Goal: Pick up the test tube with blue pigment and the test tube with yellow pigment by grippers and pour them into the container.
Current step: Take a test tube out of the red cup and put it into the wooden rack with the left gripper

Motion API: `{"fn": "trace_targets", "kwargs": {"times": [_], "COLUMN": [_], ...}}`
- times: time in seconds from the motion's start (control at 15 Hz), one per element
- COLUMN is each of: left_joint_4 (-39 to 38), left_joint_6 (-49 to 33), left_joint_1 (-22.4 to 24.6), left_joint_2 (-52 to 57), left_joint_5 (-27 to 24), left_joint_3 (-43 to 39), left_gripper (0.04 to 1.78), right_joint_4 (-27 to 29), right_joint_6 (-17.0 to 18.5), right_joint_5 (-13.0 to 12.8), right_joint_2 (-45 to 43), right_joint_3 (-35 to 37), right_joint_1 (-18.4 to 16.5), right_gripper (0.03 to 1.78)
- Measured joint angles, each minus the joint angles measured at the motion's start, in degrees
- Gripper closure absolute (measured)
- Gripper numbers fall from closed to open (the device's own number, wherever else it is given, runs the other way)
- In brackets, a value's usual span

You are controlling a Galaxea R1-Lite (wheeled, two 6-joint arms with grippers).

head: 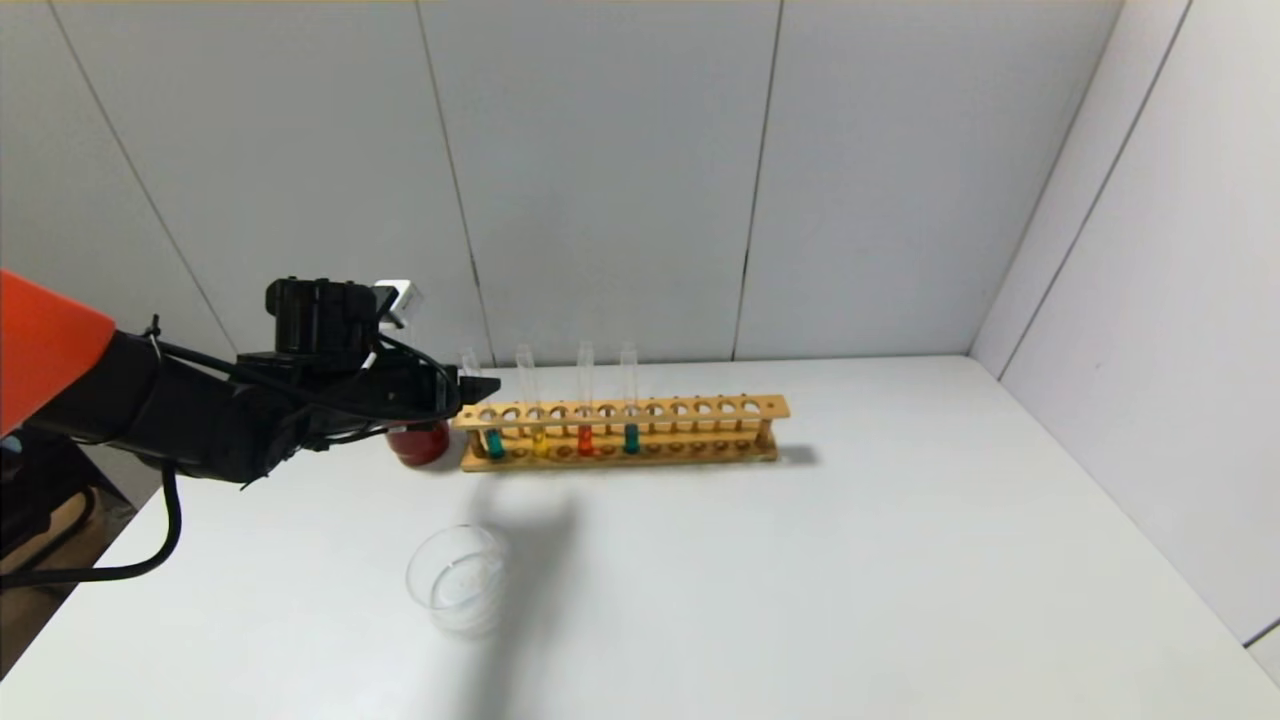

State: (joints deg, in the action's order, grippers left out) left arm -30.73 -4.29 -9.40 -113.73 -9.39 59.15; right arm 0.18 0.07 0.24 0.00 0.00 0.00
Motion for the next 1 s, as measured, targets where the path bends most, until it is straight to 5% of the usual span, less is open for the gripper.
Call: {"fn": "trace_targets", "kwargs": {"times": [0.6, 0.8, 1.0], "left_joint_4": [-0.05, -0.05, -0.02], "left_joint_6": [0.07, 0.05, 0.05], "left_joint_1": [-0.62, -1.1, -1.49], "left_joint_2": [-5.12, -6.53, -7.69], "left_joint_5": [1.12, 1.15, 1.18], "left_joint_3": [3.78, 5.23, 6.25], "left_gripper": [0.16, 0.47, 1.01], "right_joint_4": [0.0, 0.0, -0.02], "right_joint_6": [0.0, -0.02, 0.0], "right_joint_5": [0.0, 0.0, 0.0], "right_joint_2": [0.0, 0.0, 0.0], "right_joint_3": [0.0, 0.0, 0.0], "right_joint_1": [0.0, 0.0, 0.0], "right_gripper": [0.06, 0.06, 0.06]}}
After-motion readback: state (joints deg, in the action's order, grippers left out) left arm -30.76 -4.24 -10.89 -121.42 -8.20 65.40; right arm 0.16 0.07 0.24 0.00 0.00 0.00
